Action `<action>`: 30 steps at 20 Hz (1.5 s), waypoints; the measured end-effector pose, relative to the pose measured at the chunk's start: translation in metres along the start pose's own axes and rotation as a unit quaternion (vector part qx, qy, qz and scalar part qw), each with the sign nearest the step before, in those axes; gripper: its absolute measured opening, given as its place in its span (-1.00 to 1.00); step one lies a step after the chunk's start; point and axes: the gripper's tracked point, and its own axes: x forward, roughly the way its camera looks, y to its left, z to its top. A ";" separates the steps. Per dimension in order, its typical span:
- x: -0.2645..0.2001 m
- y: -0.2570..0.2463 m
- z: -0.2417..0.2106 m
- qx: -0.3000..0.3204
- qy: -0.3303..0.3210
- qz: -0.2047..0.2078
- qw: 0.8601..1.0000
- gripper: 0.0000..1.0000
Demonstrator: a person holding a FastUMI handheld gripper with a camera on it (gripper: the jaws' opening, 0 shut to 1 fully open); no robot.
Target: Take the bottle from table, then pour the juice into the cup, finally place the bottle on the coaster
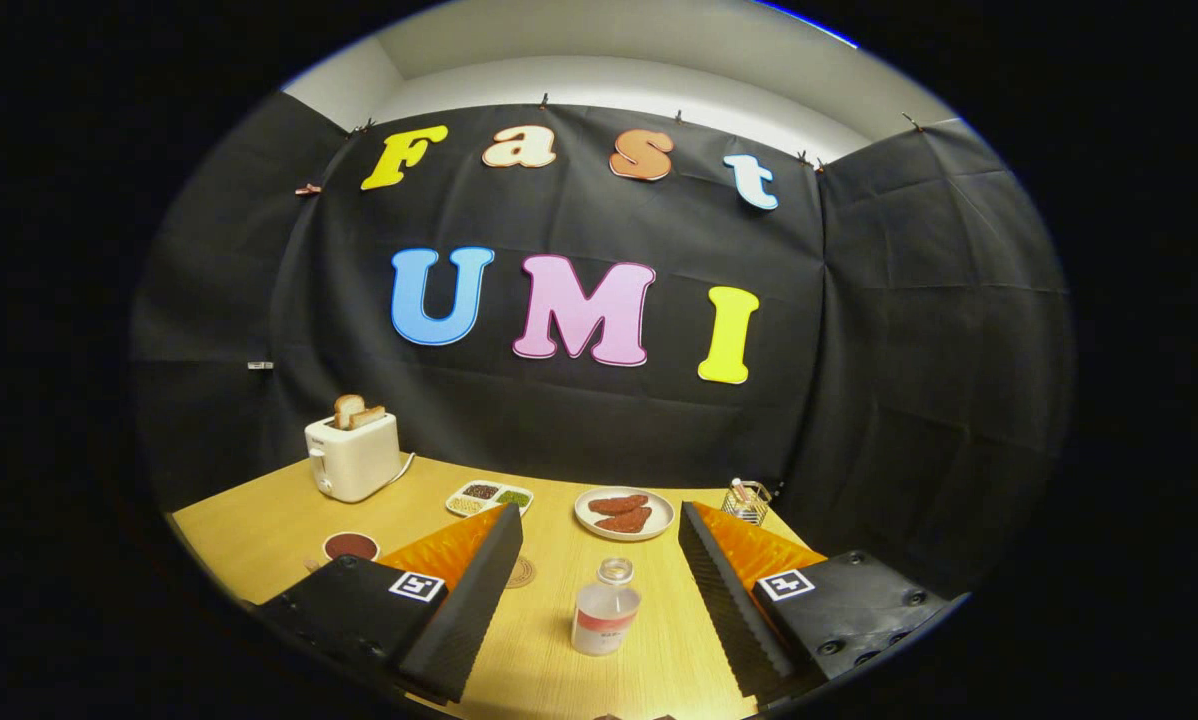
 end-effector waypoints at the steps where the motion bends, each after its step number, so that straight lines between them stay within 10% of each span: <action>1: 0.004 -0.003 -0.008 0.004 0.007 0.002 1.000 0.94; 30: 0.095 -0.011 -0.167 0.056 0.087 0.005 0.995 0.95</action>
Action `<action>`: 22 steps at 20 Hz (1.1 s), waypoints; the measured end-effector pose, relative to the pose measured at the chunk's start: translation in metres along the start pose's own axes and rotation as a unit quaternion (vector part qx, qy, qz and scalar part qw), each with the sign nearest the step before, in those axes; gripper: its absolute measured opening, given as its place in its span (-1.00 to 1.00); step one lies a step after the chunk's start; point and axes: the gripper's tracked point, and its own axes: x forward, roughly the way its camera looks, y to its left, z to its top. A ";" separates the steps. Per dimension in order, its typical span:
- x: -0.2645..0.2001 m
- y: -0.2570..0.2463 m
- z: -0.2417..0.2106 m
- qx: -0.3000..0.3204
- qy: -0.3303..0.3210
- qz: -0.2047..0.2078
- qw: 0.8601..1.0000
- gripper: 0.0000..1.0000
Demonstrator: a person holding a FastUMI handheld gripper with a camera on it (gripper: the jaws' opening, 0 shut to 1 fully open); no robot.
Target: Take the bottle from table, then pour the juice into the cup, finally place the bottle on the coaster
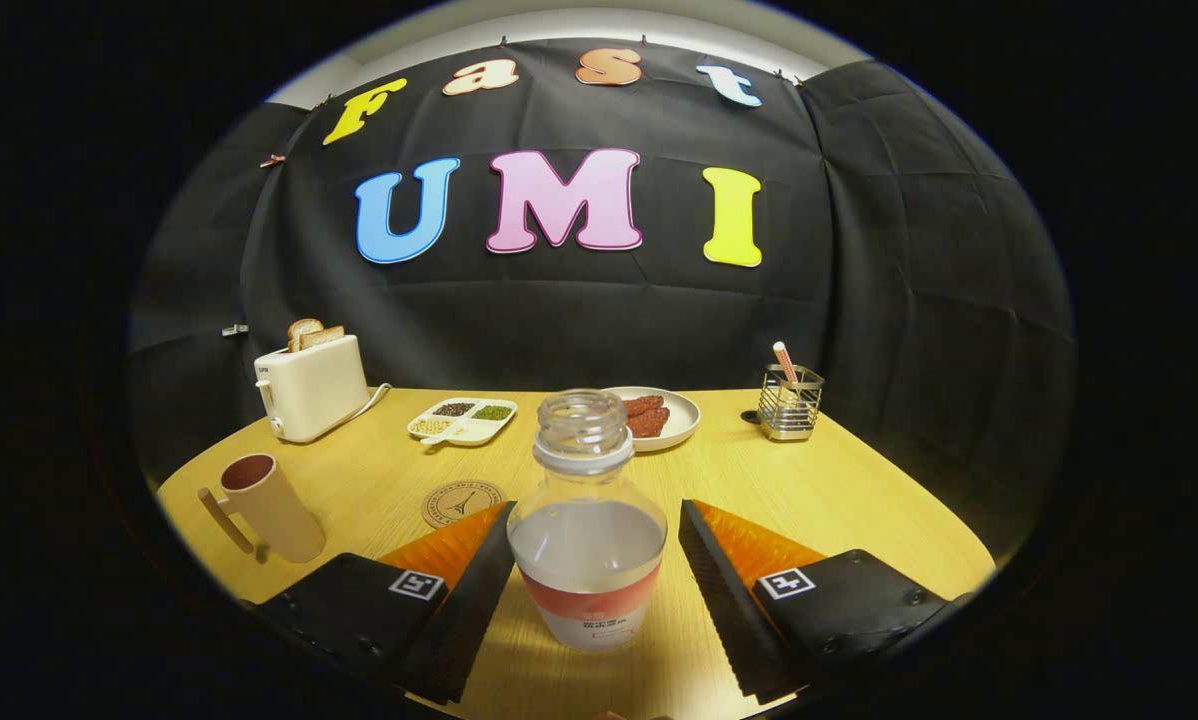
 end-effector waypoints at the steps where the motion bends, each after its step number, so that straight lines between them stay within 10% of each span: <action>1: 0.002 0.000 -0.003 0.001 0.002 0.001 1.000 0.95; 22: 0.004 0.045 0.028 -0.108 0.013 0.084 0.990 0.52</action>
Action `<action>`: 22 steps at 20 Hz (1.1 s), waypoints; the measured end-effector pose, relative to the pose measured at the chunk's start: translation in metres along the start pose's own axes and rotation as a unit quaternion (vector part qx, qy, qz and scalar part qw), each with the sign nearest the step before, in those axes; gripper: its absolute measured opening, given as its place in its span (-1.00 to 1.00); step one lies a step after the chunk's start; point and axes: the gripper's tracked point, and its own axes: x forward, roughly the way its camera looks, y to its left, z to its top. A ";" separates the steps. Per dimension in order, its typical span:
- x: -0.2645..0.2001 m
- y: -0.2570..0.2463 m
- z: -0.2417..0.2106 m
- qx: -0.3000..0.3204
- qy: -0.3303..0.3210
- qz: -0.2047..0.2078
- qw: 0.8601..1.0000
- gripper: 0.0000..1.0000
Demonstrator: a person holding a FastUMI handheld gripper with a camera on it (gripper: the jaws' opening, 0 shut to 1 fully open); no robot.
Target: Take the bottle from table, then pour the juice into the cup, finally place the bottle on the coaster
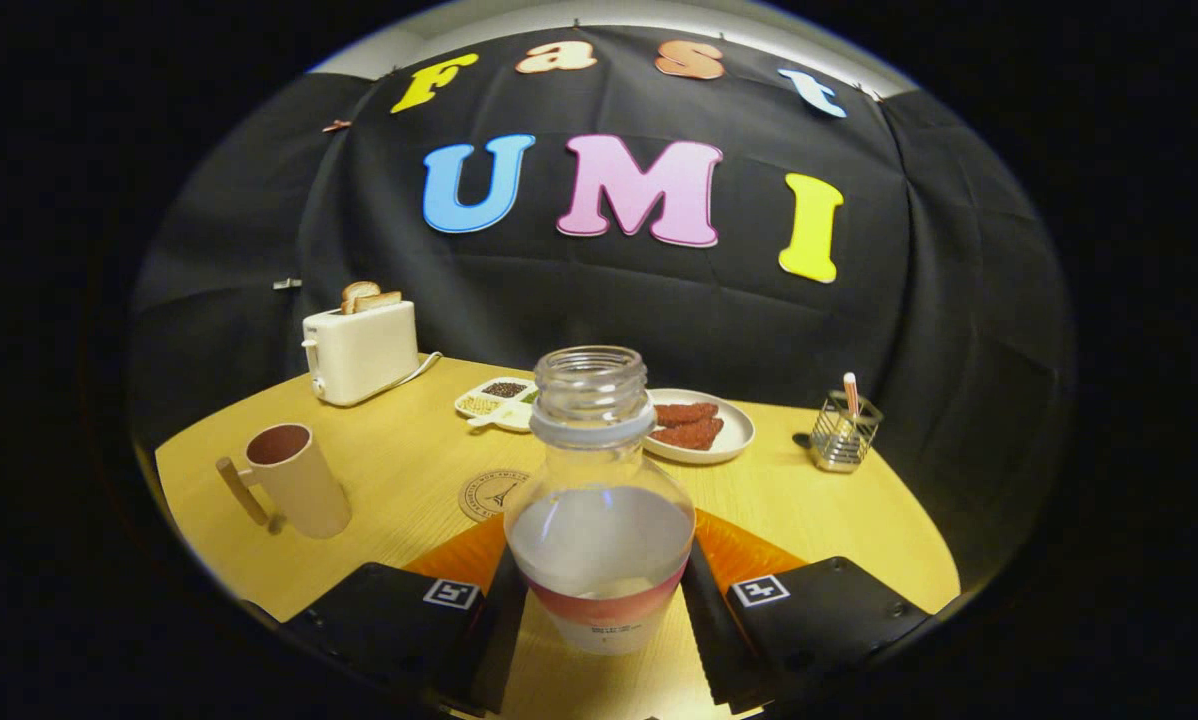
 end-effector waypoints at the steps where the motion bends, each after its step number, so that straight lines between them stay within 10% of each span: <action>1: 0.001 0.004 0.008 -0.021 -0.004 0.003 1.000 0.51; 13: 0.019 0.071 0.049 -0.296 0.006 0.000 0.955 0.52; 22: 0.044 0.118 0.068 -0.457 0.010 -0.002 0.889 0.51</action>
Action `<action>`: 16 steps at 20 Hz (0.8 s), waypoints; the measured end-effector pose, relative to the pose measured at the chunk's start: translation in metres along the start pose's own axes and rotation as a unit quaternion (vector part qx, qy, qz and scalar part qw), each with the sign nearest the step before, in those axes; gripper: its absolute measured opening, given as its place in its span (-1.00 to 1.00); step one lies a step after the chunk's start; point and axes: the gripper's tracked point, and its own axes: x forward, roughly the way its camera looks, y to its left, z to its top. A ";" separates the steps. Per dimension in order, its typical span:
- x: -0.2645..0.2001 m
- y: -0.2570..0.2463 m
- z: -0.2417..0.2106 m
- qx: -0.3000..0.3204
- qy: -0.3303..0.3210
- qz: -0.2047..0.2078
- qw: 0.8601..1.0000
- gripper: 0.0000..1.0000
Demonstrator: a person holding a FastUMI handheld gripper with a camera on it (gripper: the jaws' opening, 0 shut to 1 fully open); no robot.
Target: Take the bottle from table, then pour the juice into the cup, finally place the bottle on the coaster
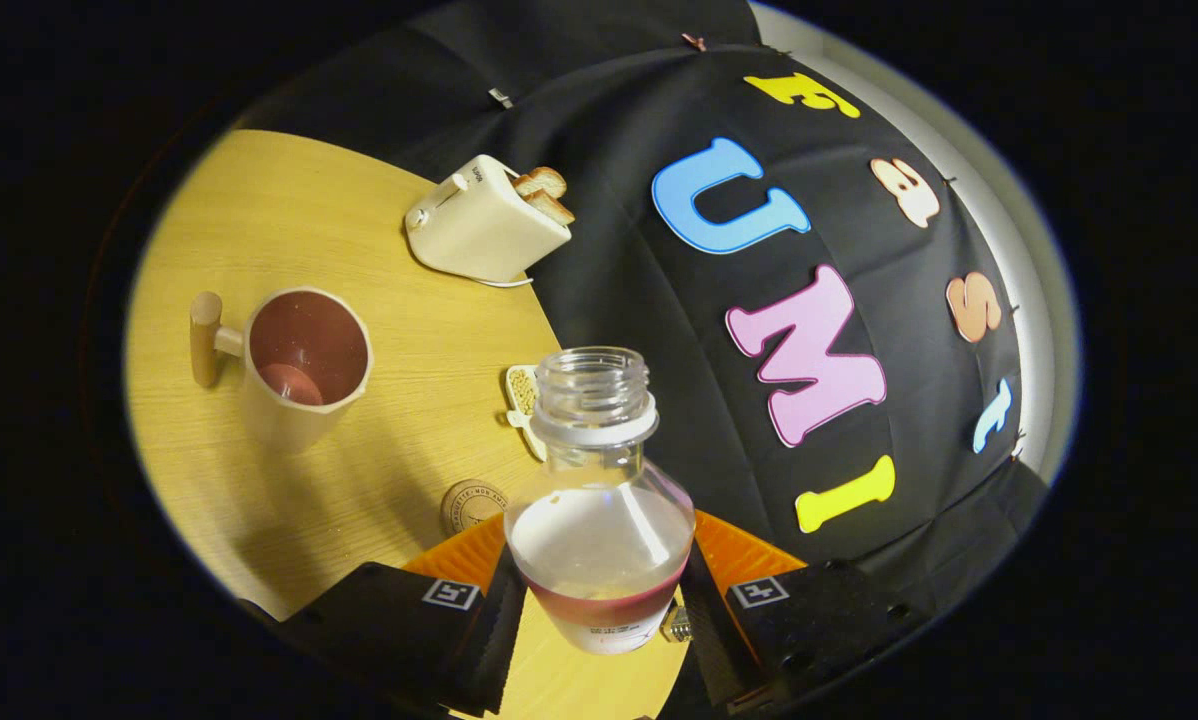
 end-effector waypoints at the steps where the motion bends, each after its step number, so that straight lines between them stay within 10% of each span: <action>1: 0.002 0.000 0.006 -0.019 -0.007 -0.001 1.000 0.51; 16: 0.027 0.049 0.036 -0.221 -0.058 0.029 0.973 0.51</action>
